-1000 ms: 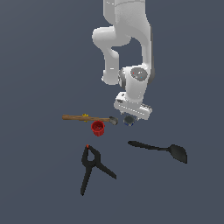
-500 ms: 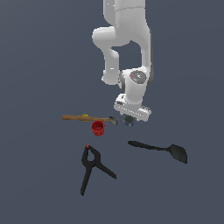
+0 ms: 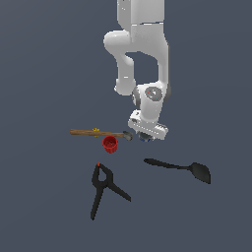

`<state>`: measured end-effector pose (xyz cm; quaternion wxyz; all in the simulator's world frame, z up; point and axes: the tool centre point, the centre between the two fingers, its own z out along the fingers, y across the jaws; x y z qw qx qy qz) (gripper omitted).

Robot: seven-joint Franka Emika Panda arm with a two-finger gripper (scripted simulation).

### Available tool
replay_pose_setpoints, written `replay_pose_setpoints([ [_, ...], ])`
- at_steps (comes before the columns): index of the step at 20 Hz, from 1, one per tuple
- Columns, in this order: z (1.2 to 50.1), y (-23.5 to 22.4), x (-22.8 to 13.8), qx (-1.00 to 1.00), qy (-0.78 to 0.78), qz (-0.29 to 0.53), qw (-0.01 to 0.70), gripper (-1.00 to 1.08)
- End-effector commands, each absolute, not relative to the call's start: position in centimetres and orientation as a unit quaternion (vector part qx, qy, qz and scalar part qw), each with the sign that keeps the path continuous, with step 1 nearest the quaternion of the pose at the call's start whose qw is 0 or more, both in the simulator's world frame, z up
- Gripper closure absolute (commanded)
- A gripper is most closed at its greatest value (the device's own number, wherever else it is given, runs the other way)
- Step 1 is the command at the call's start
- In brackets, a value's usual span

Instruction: Pick up a designated object from a clutter of objects.

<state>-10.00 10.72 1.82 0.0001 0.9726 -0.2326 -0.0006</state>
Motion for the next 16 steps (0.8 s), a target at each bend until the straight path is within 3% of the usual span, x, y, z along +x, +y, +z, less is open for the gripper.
replay_pose_setpoints([
  [1, 1.6, 10.73, -9.97, 0.973, -0.233, 0.0, 0.0, -0.92],
  [2, 1.6, 10.73, -9.97, 0.973, -0.233, 0.0, 0.0, 1.08],
  [16, 2.08, 10.64, -9.82, 0.973, -0.232, 0.001, -0.001, 1.08],
])
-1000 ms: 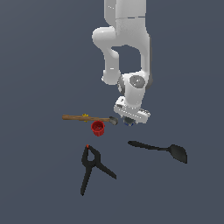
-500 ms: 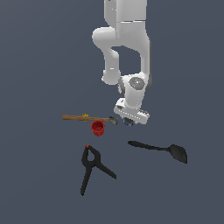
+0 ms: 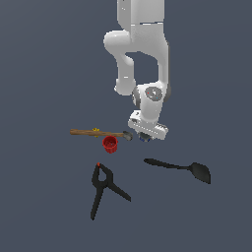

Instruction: Pick up a designated object from a clutter of objects.

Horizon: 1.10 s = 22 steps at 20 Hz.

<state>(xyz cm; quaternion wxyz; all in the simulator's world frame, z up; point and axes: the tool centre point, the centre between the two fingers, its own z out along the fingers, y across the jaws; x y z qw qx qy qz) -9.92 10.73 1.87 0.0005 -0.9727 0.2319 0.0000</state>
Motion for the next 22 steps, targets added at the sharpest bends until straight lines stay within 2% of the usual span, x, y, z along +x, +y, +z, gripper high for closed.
replay_pose_setpoints([
  [1, 2.3, 10.5, -9.8, -0.973, 0.232, -0.001, 0.001, 1.08],
  [11, 7.0, 8.4, -8.2, -0.973, 0.233, 0.0, 0.001, 1.08],
  [22, 16.3, 4.0, -5.1, -0.972, 0.233, 0.0, 0.0, 1.08],
])
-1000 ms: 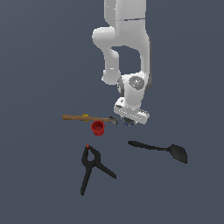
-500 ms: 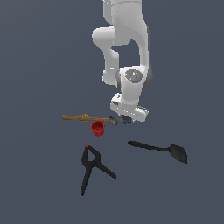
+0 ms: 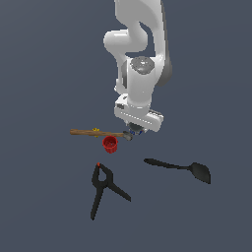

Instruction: Pick up a designated object from a clutter of objects.

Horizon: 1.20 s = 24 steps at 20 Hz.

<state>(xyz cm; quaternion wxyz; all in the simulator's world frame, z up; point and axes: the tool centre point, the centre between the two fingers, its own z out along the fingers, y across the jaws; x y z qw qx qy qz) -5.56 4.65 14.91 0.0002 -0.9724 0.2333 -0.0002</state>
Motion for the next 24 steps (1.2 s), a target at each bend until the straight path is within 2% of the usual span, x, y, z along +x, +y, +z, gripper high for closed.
replay_pose_setpoints([
  [1, 17.2, 3.6, -4.8, -0.972, 0.233, 0.0, 0.0, 1.08],
  [24, 37.1, -5.3, 2.5, -0.973, 0.233, 0.0, 0.0, 1.08],
])
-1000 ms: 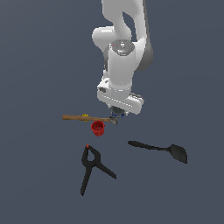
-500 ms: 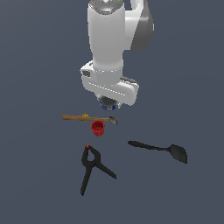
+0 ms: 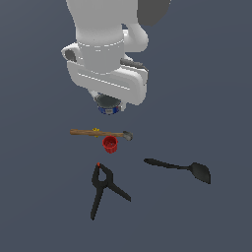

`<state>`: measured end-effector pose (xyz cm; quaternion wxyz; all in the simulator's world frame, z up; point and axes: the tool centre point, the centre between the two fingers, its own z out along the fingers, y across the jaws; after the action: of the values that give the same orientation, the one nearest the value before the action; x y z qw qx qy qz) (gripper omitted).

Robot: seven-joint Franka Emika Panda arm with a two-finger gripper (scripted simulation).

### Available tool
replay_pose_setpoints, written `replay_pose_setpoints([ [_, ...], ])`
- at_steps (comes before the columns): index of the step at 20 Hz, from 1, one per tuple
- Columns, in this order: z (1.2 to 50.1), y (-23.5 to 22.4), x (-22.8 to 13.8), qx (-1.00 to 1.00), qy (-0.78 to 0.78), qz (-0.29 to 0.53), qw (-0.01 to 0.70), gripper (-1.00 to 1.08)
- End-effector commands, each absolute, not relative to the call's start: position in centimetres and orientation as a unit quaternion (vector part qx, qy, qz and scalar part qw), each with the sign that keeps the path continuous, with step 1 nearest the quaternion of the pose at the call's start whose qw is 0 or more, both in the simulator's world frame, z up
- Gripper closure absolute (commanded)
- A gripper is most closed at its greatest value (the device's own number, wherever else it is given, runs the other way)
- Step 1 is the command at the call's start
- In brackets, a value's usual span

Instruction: Pick up a designated object from a clutter of objects.

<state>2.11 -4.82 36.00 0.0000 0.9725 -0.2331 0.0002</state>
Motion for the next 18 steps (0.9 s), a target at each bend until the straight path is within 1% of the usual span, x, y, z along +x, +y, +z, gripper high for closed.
replay_pose_setpoints([
  [1, 37.6, -5.5, 2.7, 0.973, -0.233, 0.0, 0.0, 1.08],
  [9, 40.6, -6.8, 4.1, 0.973, -0.232, 0.0, 0.0, 1.08],
  [18, 41.6, -7.2, 4.6, 0.973, -0.232, 0.0, 0.0, 1.08],
])
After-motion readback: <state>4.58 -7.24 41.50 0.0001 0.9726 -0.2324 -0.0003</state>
